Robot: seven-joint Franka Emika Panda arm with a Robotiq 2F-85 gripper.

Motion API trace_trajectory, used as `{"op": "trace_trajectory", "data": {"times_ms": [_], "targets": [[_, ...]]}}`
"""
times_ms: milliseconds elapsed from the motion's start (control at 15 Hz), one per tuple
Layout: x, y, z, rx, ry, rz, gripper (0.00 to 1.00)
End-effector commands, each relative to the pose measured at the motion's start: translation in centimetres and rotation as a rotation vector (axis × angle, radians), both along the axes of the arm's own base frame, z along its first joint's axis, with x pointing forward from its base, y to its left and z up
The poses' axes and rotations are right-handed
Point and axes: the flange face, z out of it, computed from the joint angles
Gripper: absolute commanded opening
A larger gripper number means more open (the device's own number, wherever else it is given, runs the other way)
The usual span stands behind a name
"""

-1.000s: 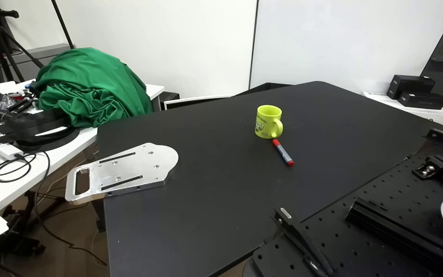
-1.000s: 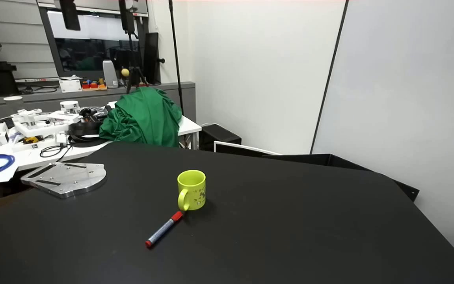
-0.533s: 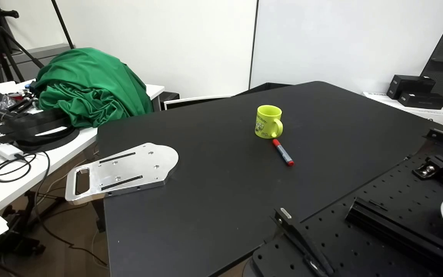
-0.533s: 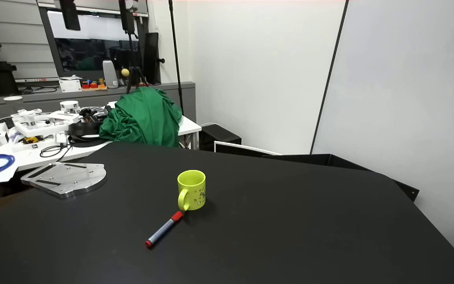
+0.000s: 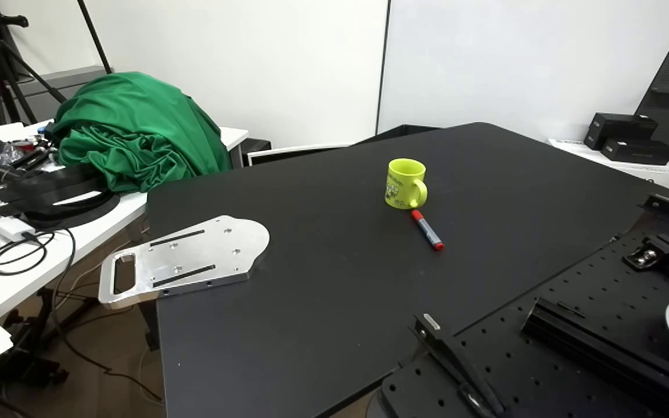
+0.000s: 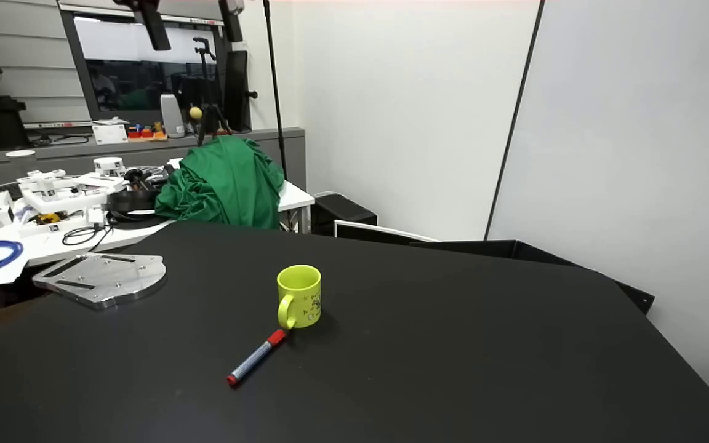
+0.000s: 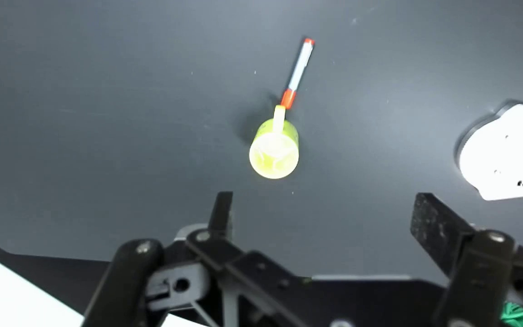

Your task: Pick the marker and put it in the cup

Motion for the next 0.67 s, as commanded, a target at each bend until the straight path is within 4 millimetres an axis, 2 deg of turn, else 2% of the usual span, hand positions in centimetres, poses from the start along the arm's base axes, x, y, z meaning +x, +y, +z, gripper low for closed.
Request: {"op": "trace_trajectory", "data": {"times_ms": [0, 333, 600], "targets": [[3.9, 1.1, -1.9, -0.017, -0.040, -0.108, 1.00], [5.4, 1.1, -10.3, 0.075, 0.009, -0.135, 1.00], [5.0, 0.0, -17.3, 0.113, 0.060, -0.169, 1.00]]}}
